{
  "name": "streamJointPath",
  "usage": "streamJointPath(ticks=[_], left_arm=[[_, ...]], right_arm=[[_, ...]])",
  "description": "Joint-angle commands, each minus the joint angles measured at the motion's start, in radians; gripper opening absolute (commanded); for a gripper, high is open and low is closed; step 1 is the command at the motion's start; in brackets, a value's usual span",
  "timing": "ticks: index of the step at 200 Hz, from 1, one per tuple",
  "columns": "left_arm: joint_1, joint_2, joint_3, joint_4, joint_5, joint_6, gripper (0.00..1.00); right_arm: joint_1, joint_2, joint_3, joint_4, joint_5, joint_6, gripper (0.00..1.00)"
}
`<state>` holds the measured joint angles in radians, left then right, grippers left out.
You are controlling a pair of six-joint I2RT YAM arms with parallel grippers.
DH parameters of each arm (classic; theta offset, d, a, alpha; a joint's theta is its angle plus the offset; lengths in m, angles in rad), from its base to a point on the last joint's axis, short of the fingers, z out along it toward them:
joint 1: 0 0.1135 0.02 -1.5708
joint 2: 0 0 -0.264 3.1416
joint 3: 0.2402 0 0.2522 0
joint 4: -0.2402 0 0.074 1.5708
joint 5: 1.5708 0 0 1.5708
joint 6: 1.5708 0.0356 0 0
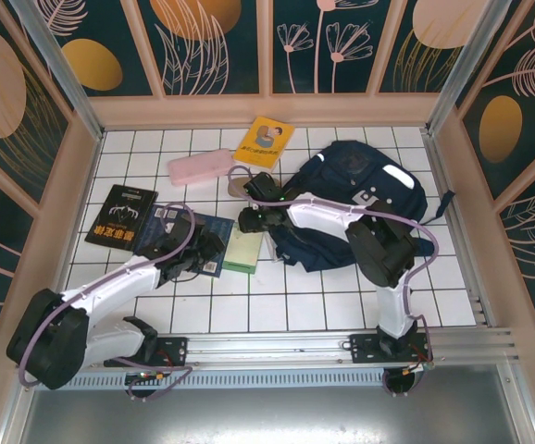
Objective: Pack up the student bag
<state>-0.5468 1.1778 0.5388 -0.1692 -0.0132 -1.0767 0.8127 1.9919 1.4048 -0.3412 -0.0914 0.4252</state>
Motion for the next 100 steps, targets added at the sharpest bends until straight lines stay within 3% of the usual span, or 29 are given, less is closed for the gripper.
streamJointPath(ticks=[1, 45, 100], left_arm=[[0.004, -0.025, 0.013, -0.061, -0.106, 0.014, 0.48], [0.028, 0.08, 0.099, -0.113, -0.26, 0.183, 0.5], [0.094, 0.194, 0.088, -0.073, -0.253, 0.261, 0.47]], right_arm=[[0.009, 0.038, 0.067, -0.002, -0.032, -0.024, 0.46], [0.054, 0.095, 0.129, -0.004, -0.072, -0.01, 0.46], [0.09, 0.156, 0.144, -0.017, -0.134, -0.001, 0.45]])
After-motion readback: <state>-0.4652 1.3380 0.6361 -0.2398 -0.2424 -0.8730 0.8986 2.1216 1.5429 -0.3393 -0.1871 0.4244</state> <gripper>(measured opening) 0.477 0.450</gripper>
